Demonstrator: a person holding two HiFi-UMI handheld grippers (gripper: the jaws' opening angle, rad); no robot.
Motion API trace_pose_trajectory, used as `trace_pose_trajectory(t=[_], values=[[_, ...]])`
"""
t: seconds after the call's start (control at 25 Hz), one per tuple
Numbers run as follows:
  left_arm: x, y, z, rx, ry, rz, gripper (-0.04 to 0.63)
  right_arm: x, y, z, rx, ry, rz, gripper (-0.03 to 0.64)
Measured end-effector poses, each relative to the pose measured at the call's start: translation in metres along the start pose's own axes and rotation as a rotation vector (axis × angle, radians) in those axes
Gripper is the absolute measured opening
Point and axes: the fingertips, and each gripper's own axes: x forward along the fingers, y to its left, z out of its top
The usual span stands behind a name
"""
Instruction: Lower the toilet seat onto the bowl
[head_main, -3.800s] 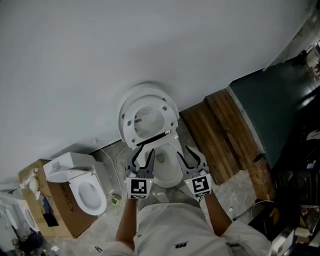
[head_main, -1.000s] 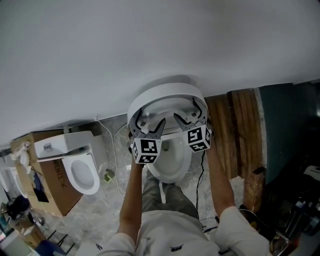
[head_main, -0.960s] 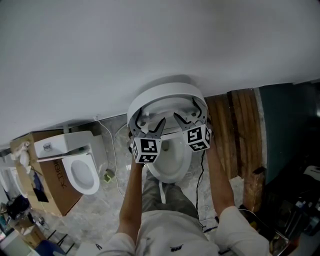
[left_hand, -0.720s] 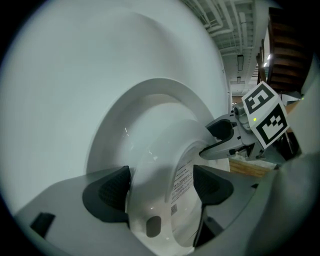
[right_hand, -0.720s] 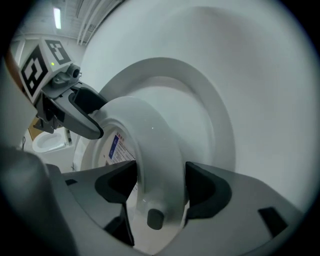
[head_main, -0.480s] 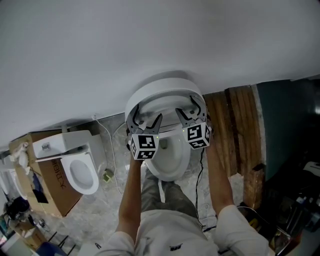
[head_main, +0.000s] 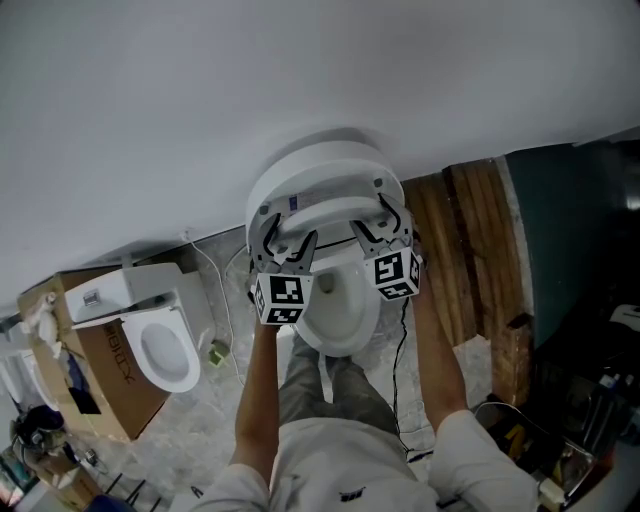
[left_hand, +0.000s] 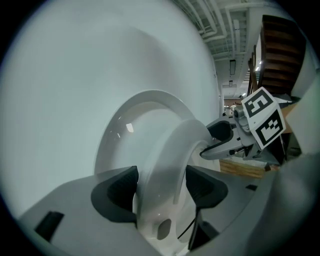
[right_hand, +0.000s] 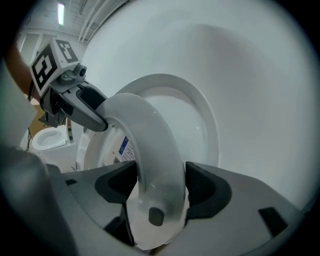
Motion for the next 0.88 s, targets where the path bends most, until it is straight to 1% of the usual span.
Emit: trace_pose_trajectory(t=[0.32, 0.64, 0.88], values=[[-0.025, -0.021, -0.004, 0.020, -0.011, -0.059, 0.302, -0.027, 0.011, -0.007, 0.006, 0.012, -0.019, 0.301], [-0.048, -0.041, -0.014, 0.034, -0.021, -0.101, 0.296, -0.052, 0.025, -0.019, 0.011, 0.030, -0.041, 0.304], [-0.064, -0.060, -0.022, 0.046, -0.012, -0.120, 0.295, -0.071, 0.035, -0.029, 0.013, 0.037, -0.038, 0.305]])
